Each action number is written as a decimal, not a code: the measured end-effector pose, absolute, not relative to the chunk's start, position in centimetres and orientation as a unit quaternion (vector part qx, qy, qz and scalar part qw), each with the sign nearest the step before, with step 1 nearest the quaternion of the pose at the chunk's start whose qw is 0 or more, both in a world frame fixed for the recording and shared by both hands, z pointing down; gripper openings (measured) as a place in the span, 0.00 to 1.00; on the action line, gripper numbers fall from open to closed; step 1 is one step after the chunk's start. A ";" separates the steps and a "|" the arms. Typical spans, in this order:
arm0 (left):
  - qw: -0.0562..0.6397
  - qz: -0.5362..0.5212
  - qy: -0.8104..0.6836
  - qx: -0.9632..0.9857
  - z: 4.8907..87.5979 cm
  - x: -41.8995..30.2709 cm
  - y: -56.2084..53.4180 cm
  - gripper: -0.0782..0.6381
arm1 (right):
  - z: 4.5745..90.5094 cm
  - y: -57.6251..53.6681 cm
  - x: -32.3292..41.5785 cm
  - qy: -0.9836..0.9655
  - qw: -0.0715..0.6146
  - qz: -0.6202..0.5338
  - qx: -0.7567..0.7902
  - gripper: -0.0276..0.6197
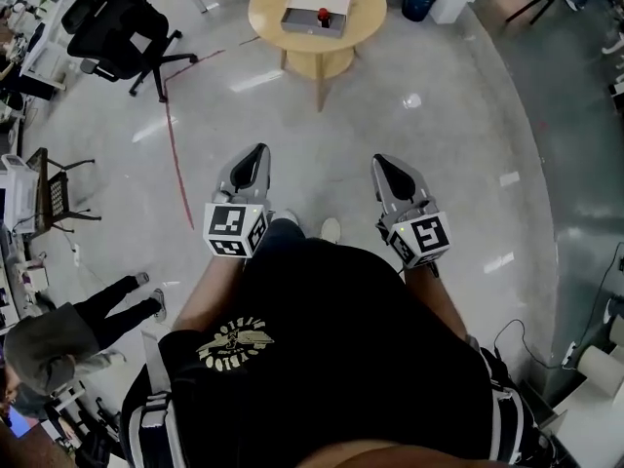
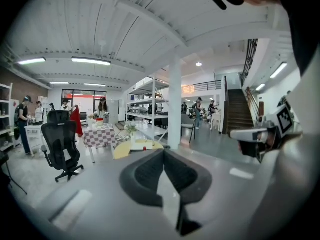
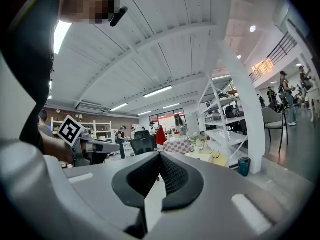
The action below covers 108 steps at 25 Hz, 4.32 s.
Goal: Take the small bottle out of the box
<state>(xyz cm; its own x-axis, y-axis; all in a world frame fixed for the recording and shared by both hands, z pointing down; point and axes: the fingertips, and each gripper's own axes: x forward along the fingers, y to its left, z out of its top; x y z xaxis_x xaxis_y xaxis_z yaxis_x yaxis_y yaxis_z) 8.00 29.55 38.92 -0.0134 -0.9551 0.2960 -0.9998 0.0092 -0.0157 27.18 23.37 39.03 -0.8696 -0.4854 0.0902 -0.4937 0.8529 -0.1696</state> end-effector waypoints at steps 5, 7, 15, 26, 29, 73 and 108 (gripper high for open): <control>0.104 0.126 -0.689 0.706 39.5 8.9 29.4 0.11 | 39.9 22.1 28.2 -0.955 0.012 0.115 0.274 0.04; 0.111 0.129 -0.687 0.706 40.0 8.8 29.7 0.11 | 40.2 21.7 28.2 -0.952 0.013 0.119 0.282 0.05; 0.138 0.110 -0.681 0.711 42.0 6.7 28.7 0.11 | 40.2 22.2 25.2 -0.954 0.031 0.113 0.276 0.04; 0.134 0.095 -0.660 0.733 41.3 2.6 24.2 0.11 | 38.5 19.5 19.7 -0.955 0.037 0.100 0.277 0.04; 0.125 0.090 -0.655 0.740 40.6 1.4 22.6 0.11 | 37.9 18.5 17.5 -0.957 0.034 0.095 0.272 0.04; 0.148 0.060 -0.639 0.752 43.1 -12.4 10.6 0.11 | 38.5 7.0 1.9 -0.955 0.065 0.095 0.273 0.05; 0.159 0.059 -0.645 0.745 42.8 -13.0 11.8 0.11 | 38.1 7.6 0.9 -0.957 0.076 0.089 0.265 0.05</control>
<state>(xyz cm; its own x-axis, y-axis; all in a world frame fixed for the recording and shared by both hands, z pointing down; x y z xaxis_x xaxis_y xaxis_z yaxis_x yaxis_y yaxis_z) -12.96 11.75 42.85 0.1616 -0.9426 0.2922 -0.9798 -0.1179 0.1615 0.85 7.63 38.13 -0.8476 -0.4943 0.1932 -0.5213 0.8435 -0.1292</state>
